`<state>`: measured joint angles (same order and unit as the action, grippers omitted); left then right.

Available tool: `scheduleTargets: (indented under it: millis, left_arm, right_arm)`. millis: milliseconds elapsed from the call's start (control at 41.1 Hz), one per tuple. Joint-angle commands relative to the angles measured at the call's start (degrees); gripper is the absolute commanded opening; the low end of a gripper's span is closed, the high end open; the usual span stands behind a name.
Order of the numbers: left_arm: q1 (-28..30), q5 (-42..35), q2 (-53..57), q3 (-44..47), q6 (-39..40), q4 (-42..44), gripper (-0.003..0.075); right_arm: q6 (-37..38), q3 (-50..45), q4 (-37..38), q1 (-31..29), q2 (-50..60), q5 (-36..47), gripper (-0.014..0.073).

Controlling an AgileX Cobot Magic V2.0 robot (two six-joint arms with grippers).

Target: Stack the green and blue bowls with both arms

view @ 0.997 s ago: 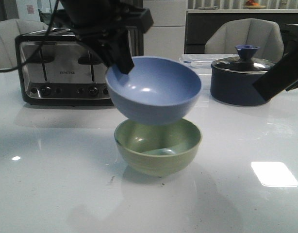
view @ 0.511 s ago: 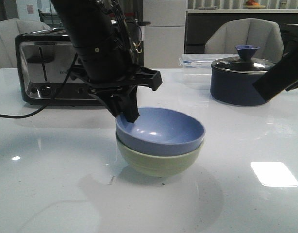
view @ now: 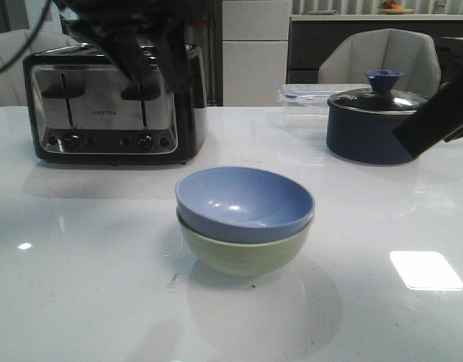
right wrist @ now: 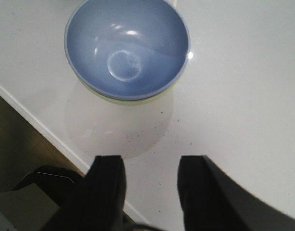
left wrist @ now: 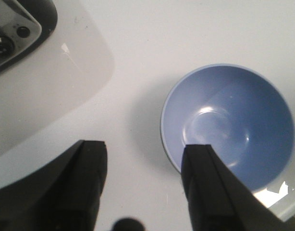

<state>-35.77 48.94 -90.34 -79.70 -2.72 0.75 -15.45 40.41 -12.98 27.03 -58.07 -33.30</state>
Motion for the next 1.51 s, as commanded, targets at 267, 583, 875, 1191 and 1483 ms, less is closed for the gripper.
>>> scheduleTargets:
  millis: [267, 583, 875, 1191, 1483]
  left_arm:
    - [-0.58, -6.87, 27.11, 20.26, 0.08, 0.88, 0.0424]
    - [-0.58, -9.76, 49.59, 39.00, 0.08, 1.04, 0.0424]
    - [-0.58, -10.43, 60.21, 46.07, 0.08, 1.17, 0.0411]
    - [-0.58, -12.36, 60.21, 46.07, 0.08, 1.17, 0.0115]
    - [-0.58, -12.36, 60.21, 46.07, 0.08, 1.17, 0.0092]
  right_arm:
    - [-0.56, 1.55, -0.49, -0.04, 0.98, 3.05, 0.0393]
    - [-0.56, 1.55, -0.49, -0.04, 0.98, 2.99, 0.0393]
    - [-0.56, 1.55, -0.49, -0.04, 0.98, 2.70, 0.0389]
    - [-0.56, 1.55, -0.49, -0.04, 0.98, 2.39, 0.0066]
    - [-0.56, 1.55, -0.49, -0.04, 0.98, 2.39, 0.0057]
